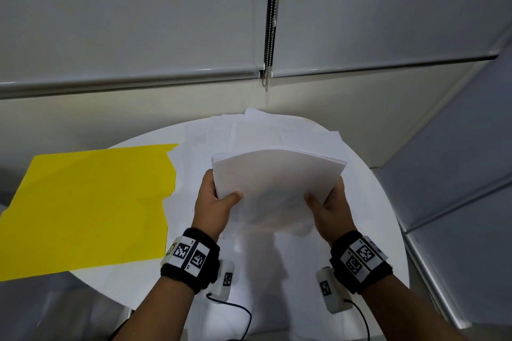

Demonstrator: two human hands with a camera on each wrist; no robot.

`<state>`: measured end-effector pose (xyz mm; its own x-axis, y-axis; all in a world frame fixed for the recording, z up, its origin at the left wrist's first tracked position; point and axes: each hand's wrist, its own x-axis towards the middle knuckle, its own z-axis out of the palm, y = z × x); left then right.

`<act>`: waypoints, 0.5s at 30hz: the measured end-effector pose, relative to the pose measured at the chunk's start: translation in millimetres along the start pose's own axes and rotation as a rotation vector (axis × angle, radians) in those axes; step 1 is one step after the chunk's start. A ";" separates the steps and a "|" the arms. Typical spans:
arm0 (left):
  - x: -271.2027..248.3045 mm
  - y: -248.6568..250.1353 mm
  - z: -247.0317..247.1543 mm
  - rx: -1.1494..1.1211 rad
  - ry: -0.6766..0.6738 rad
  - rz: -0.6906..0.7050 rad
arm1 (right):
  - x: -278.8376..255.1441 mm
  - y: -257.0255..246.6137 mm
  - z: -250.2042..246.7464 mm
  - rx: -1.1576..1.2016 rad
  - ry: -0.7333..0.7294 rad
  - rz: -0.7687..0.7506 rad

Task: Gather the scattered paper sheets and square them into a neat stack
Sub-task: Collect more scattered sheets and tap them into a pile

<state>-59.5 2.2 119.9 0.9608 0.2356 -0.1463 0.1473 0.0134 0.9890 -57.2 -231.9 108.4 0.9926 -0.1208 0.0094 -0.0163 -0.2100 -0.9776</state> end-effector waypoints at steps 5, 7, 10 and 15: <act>-2.9 -11.1 -1.4 -0.008 -0.007 -0.070 | -2.9 2.9 -1.1 -0.039 0.006 -0.001; -7.5 -15.1 -2.8 -0.040 -0.020 -0.083 | -9.2 7.2 -1.3 0.008 0.018 0.010; -11.9 -31.4 -3.0 -0.001 -0.084 -0.124 | -14.8 19.7 -1.5 -0.001 0.027 0.082; -10.2 -50.0 0.1 0.109 -0.120 -0.183 | -11.5 30.6 -7.3 -0.116 -0.058 0.162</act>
<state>-76.7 -1.0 72.0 0.9359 0.1220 -0.3306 0.3395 -0.0609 0.9386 -69.9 -244.1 79.9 0.9812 -0.1062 -0.1612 -0.1863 -0.3033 -0.9345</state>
